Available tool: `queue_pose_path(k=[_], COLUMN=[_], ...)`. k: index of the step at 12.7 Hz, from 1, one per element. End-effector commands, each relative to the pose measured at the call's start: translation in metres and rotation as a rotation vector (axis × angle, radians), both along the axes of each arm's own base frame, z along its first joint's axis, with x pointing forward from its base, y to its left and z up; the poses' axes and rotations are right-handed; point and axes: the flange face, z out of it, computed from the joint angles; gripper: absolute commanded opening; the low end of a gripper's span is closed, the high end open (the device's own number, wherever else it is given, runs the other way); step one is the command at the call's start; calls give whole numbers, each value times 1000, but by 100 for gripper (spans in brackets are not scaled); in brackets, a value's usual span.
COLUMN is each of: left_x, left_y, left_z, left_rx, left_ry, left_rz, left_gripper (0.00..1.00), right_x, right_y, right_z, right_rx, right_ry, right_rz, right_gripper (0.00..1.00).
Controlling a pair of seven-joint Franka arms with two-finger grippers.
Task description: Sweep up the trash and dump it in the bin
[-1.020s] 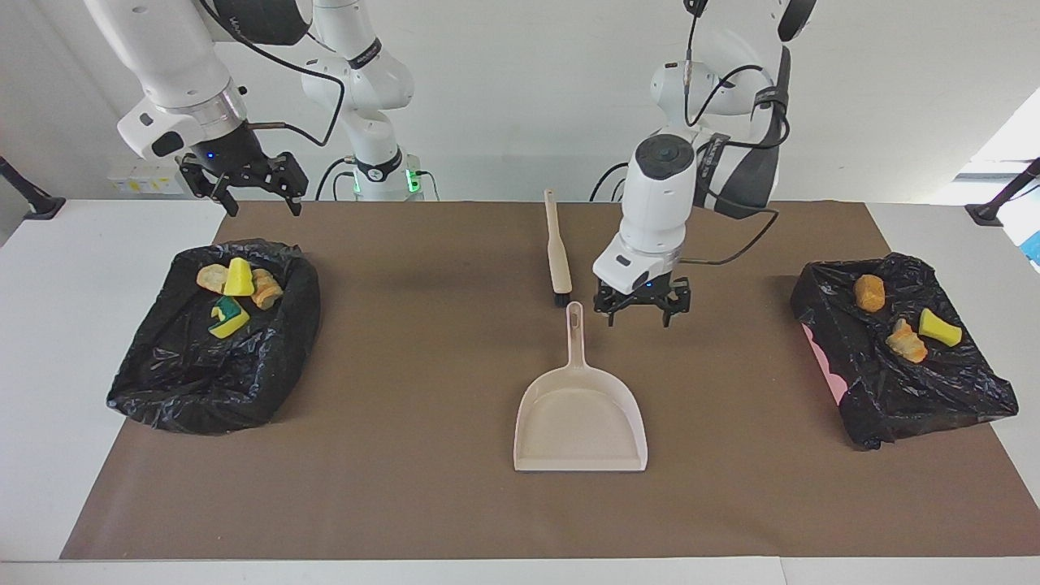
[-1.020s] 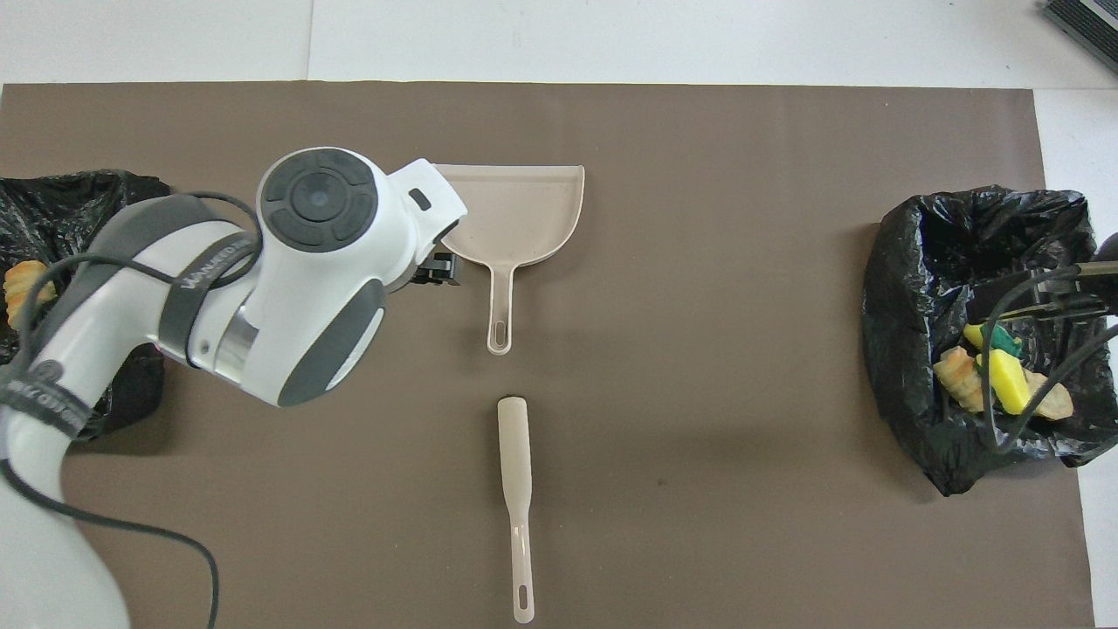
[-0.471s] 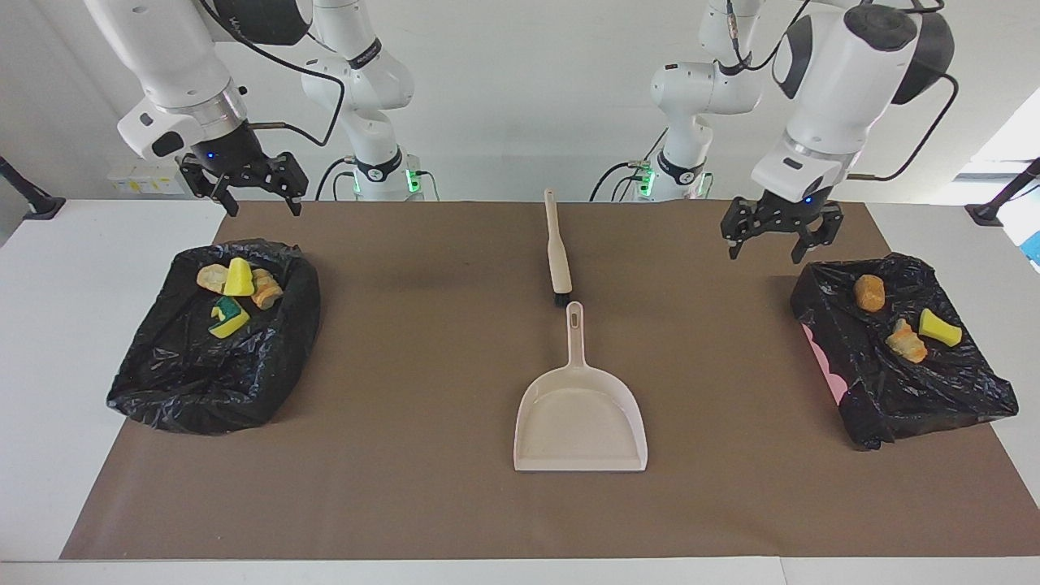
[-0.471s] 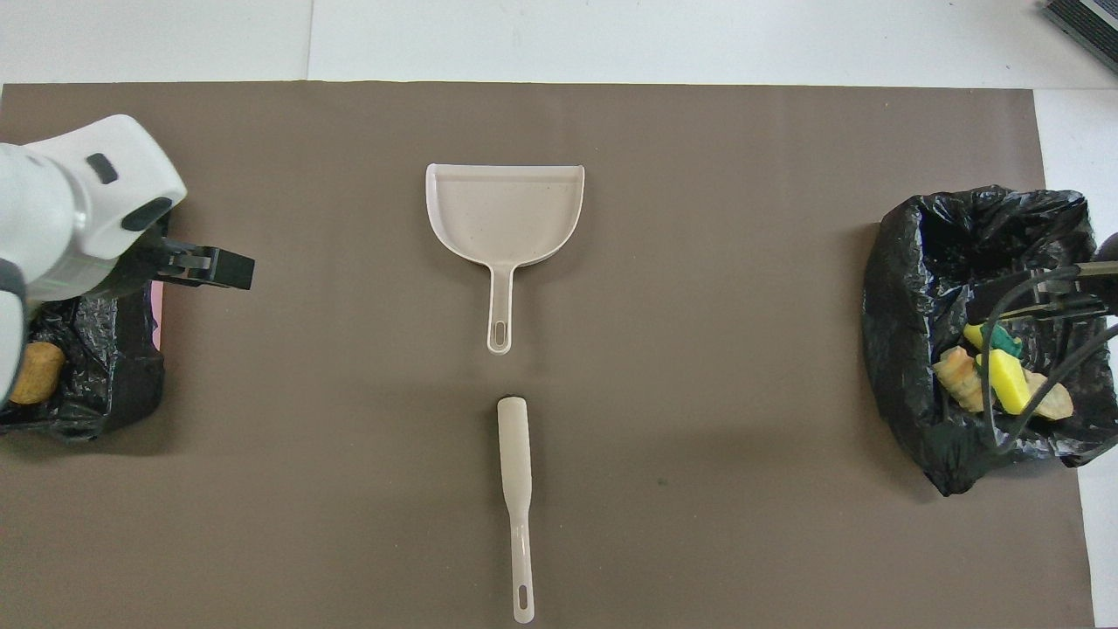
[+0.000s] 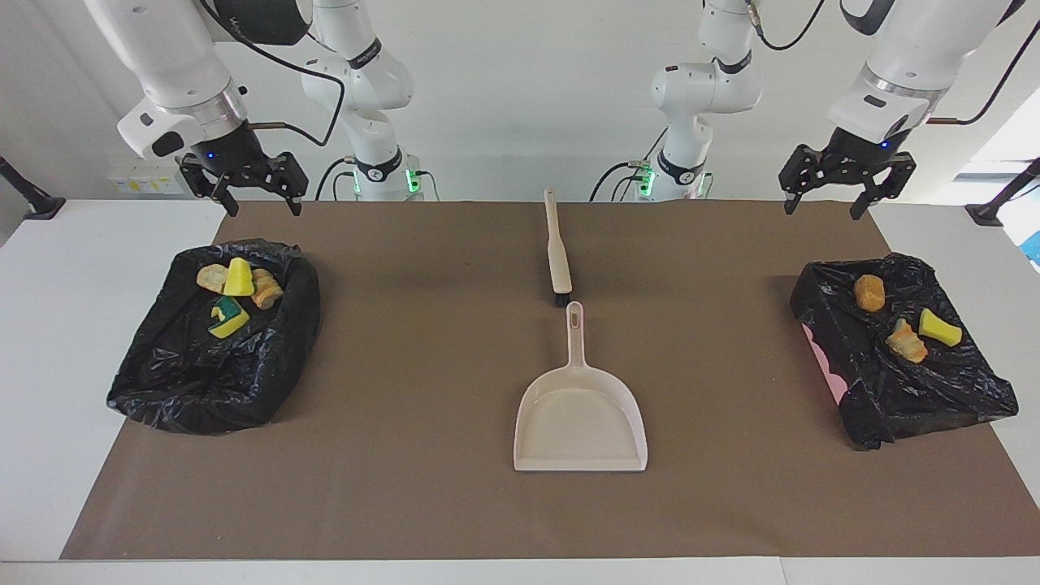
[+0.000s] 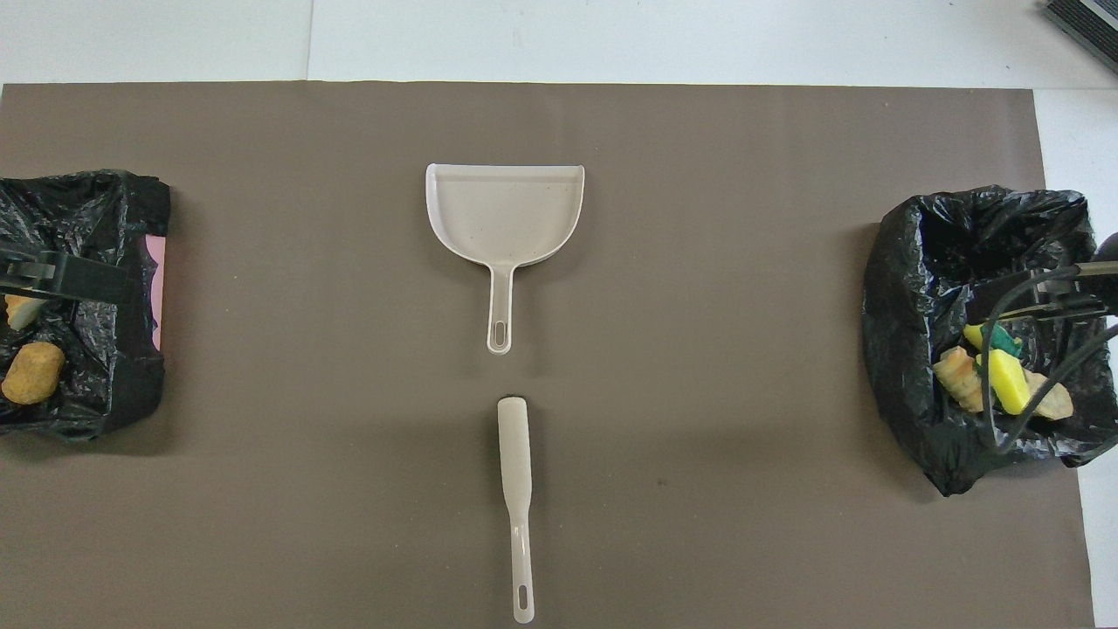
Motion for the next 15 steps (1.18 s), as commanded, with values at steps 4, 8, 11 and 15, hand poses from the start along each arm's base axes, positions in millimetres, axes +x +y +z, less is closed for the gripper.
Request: queue_pose_path(k=[4, 8, 11, 15], left_x=[-8, -10, -13, -26], left_y=[8, 9, 12, 12], left_z=[13, 12, 11, 4], left_rx=[-32, -20, 18, 29], left_ry=[12, 16, 23, 43], left_rz=[-19, -16, -18, -14], left_gripper=[100, 100, 100, 100], right_x=[0, 0, 0, 0], right_y=[2, 1, 1, 1], right_z=[1, 1, 1, 1], right_rx=[19, 19, 19, 19], right_ry=[7, 8, 8, 8], right_rz=[-9, -11, -11, -11], right_gripper=[100, 100, 100, 100])
